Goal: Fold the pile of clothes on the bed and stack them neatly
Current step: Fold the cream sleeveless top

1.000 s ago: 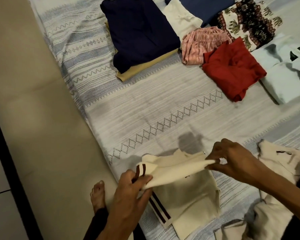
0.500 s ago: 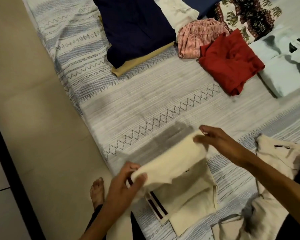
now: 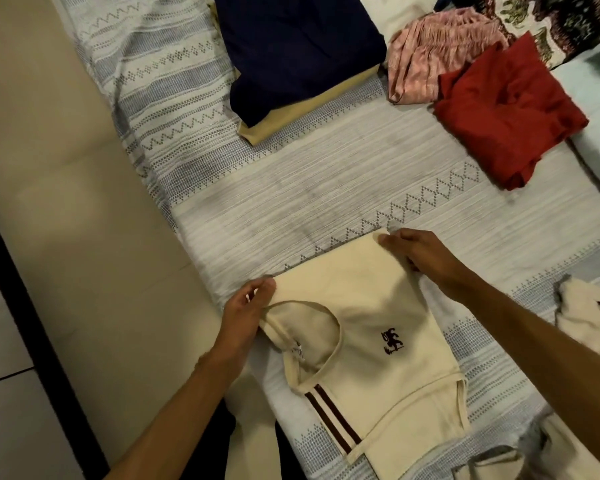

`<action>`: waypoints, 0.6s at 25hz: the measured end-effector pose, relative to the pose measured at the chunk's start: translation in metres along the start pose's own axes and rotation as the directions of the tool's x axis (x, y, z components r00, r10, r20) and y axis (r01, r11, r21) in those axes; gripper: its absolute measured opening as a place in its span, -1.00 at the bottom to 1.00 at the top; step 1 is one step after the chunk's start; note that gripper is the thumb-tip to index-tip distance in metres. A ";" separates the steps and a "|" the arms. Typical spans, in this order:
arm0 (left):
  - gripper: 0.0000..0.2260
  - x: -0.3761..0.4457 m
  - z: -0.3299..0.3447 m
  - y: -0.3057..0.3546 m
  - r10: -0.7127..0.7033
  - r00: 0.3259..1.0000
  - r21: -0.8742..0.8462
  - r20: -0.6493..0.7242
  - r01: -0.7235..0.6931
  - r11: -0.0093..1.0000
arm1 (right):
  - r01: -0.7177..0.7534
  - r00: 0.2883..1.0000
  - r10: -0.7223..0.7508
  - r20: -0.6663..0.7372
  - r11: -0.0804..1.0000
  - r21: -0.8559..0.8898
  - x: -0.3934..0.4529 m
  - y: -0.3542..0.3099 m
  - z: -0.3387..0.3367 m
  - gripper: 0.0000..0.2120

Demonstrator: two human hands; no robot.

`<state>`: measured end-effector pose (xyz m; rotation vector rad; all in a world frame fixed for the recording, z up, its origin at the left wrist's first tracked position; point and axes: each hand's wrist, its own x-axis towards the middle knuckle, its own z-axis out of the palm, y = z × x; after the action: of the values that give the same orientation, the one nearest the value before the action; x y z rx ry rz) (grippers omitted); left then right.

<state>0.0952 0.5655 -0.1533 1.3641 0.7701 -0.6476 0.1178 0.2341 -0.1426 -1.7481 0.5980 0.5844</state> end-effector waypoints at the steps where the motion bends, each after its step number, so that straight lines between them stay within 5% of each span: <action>1: -0.87 -0.001 0.000 0.002 -0.005 1.000 0.010 -0.003 0.005 1.000 | -0.007 0.999 0.006 0.047 1.000 0.013 -0.004 0.001 -0.002 -0.54; 5: -0.81 0.003 -0.002 0.029 -0.018 0.988 0.235 0.151 -0.018 0.972 | -0.075 0.981 0.059 0.187 0.994 0.077 -0.016 -0.010 -0.003 -0.68; 9: -0.75 0.010 0.002 0.068 -0.018 0.939 0.693 0.344 -0.241 0.679 | -0.105 0.979 0.106 0.173 0.994 -0.013 -0.010 -0.024 -0.003 -0.75; 12: -0.78 -0.001 0.016 0.128 0.052 0.907 0.719 0.419 -0.366 0.591 | -0.046 0.989 0.051 0.139 0.998 -0.035 -0.013 -0.060 -0.026 -0.76; 15: -0.84 -0.029 0.033 0.218 0.315 0.804 0.697 0.505 -0.595 0.401 | 0.096 0.994 -0.093 0.058 0.993 -0.063 -0.026 -0.135 -0.064 -0.75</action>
<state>0.2536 0.5549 0.0027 2.1891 -0.3036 -0.7720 0.1924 0.2055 -0.0139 -1.8055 0.4597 0.5892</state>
